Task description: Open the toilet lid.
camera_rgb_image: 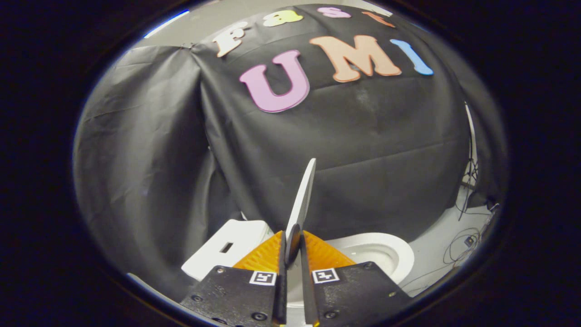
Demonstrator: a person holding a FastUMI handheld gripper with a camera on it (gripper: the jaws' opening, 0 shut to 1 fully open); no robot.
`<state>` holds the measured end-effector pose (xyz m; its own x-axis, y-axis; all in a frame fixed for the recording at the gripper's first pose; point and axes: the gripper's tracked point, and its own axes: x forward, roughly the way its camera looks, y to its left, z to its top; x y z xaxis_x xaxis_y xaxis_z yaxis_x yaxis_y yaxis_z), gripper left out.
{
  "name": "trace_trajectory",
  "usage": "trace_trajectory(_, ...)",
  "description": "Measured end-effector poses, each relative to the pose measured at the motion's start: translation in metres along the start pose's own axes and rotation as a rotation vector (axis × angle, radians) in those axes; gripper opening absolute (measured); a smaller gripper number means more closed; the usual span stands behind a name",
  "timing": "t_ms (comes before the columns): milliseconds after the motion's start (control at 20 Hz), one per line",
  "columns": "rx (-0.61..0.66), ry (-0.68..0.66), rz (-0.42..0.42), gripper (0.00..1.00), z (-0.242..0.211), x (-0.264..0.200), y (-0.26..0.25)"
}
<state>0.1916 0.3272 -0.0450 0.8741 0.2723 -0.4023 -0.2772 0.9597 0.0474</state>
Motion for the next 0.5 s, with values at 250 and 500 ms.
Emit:
trace_trajectory(250, -0.116, 0.021, 0.095, 0.17, 0.001, 0.018, 0.062)
trace_trajectory(500, -0.234, 0.067, 0.174, 0.17, -0.007, 0.031, 0.113)
